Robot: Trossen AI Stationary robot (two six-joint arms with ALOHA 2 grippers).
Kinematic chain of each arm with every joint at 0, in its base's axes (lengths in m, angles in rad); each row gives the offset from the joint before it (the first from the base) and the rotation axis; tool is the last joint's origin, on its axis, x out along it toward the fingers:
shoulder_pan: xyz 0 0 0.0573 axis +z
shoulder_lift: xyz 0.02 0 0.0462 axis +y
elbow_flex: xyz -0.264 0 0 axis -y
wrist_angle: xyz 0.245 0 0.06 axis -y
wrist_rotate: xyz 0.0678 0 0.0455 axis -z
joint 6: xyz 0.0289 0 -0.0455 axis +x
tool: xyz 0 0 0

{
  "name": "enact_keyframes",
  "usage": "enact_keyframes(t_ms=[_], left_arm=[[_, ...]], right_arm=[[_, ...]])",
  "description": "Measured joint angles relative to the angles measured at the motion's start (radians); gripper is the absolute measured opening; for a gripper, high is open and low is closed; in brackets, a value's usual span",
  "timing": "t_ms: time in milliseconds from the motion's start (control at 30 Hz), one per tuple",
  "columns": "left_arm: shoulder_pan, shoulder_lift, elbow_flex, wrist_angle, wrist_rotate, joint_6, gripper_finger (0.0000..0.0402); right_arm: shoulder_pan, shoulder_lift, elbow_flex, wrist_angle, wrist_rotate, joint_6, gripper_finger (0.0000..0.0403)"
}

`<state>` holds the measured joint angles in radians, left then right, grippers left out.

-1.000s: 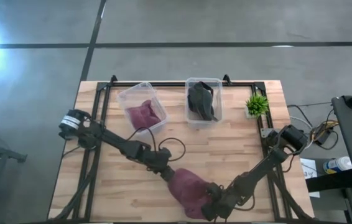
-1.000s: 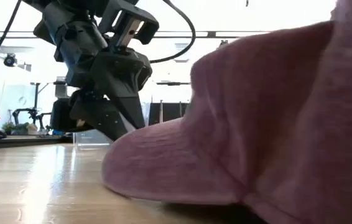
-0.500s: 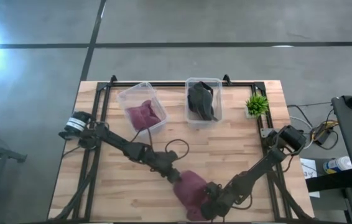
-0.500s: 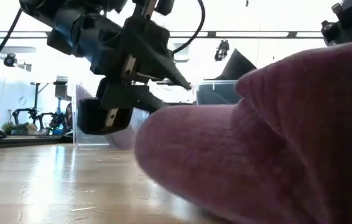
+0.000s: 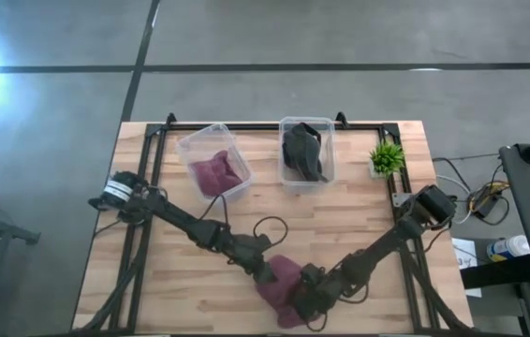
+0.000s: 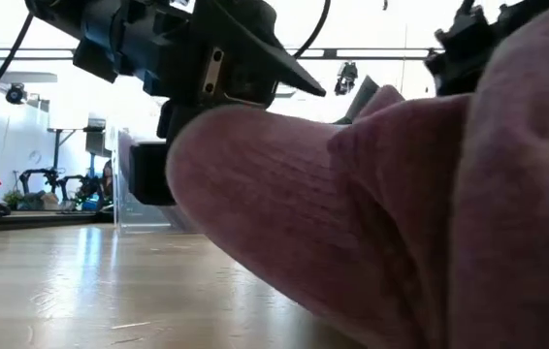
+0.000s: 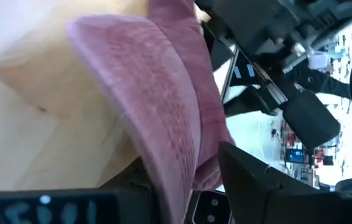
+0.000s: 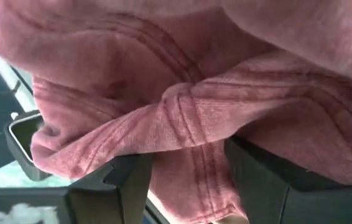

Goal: Pick & Place hat
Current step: Put the red cap into the left transparent bin

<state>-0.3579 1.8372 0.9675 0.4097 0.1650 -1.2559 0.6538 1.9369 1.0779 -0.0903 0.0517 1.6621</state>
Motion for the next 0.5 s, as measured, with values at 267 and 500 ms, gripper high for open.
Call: enact_keyframes(t_ms=[267,500], left_arm=[[-0.002,-0.039,0.056,-0.213,-0.01,0.09,0.0104],[-0.017,-0.142,0.14,-0.528,-0.174,0.184,0.0011]], right_arm=[[-0.012,-0.028,-0.004,-0.006,0.007,-0.071,0.0203],[0.023,-0.145,-0.003,-0.043,0.106,-0.158,0.0203]])
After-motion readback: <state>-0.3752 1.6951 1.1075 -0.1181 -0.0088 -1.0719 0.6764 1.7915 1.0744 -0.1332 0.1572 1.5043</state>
